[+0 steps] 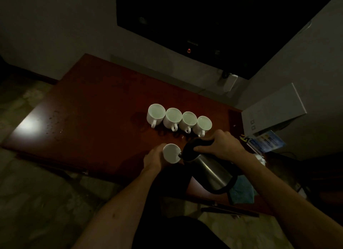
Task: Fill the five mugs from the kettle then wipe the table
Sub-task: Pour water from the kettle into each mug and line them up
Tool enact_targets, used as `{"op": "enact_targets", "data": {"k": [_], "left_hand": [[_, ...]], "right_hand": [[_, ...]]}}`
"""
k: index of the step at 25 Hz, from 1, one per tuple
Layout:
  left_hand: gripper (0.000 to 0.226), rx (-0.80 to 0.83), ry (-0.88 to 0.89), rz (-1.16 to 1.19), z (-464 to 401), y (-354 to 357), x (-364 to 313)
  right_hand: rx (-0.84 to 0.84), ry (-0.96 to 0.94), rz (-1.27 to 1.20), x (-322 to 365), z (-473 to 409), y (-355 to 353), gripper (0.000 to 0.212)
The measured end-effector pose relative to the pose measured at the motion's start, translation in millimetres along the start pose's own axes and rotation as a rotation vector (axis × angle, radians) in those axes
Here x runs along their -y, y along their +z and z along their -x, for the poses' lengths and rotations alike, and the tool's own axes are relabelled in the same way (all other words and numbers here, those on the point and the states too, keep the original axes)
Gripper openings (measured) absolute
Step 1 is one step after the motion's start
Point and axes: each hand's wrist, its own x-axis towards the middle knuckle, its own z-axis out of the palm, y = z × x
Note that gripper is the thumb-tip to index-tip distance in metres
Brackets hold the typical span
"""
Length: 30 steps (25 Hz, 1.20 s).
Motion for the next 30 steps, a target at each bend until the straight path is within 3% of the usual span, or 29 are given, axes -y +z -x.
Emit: {"op": "enact_targets", "data": {"k": [16, 20, 27, 30], "left_hand": [[0.071, 0.006, 0.005, -0.015, 0, 0, -2], [0.072, 0.008, 0.004, -0.014, 0, 1, 0], [0.07, 0.002, 0.02, -0.019, 0, 1, 0], [0.071, 0.003, 0.023, -0.016, -1, 2, 1]], "right_hand": [[0.007, -0.01, 0.01, -2, -4, 1, 0.053], [-0.011, 0.005, 0.014, -4, -6, 3, 0.067], [-0.001, 0.017, 0.025, -5, -10, 3, 0.062], [0.004, 0.028, 0.014, -6, -11, 5, 0.078]]}}
